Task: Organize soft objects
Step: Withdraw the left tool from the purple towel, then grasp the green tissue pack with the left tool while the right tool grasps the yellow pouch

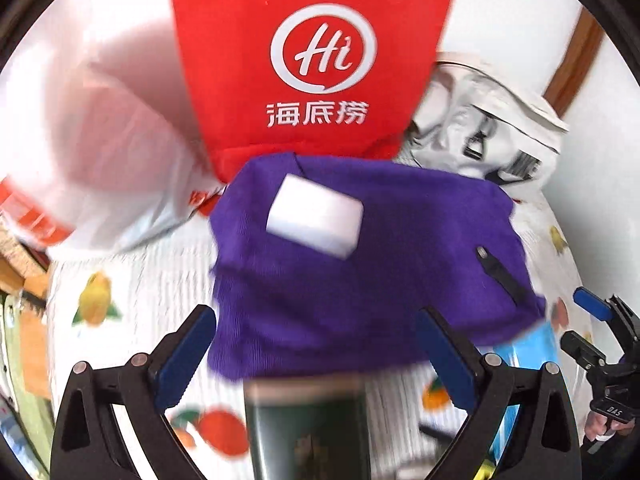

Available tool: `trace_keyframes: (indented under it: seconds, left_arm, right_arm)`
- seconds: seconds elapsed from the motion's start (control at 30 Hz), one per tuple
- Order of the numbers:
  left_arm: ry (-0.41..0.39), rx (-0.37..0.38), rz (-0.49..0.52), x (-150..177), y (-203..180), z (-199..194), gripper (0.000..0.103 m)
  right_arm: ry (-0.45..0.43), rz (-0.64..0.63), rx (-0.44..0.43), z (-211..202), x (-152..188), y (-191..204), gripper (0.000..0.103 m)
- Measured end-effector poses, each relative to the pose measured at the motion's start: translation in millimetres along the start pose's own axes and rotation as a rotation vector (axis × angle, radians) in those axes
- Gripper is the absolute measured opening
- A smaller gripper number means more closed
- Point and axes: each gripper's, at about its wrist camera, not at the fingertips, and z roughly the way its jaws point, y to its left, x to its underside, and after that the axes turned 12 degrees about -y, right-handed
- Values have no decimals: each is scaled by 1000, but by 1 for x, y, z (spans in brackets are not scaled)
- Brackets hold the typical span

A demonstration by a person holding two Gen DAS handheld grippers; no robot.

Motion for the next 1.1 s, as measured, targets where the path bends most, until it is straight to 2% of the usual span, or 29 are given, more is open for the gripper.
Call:
trace_keyframes:
  seconds: [0.2,0.4,0.67,0.87,0.93,0.97,1.03,1.1]
  left_arm:
    - [-31,-14,26,55,-14,-54,101]
    - [-22,32,-13,117,-25,-84,101]
    - [17,81,-87,176,-32,-69,101]
    - [38,76,-84,188,-39,-49,101]
    - [22,83,-96,189,-37,-46,100]
    - [8,88,-107,190,-34,-46,98]
    - [-10,94,-112,190,-30,-49,77]
    - [-12,99,-106,191,-26,-51,73]
  right_arm:
    - [0,7,-43,-45,39,31,71]
    - [10,20,-64,-83,77,53,71]
    - [28,24,-30,-112,122,59,71]
    - [55,40,-21,-111,143,58,71]
    - [62,39,-20,-109,147,59,71]
    - [63,36,-19,-108,149,60,71]
    - [69,30,-16,-107,152,61,71]
    - [75,29,-16,-106,154,63,71]
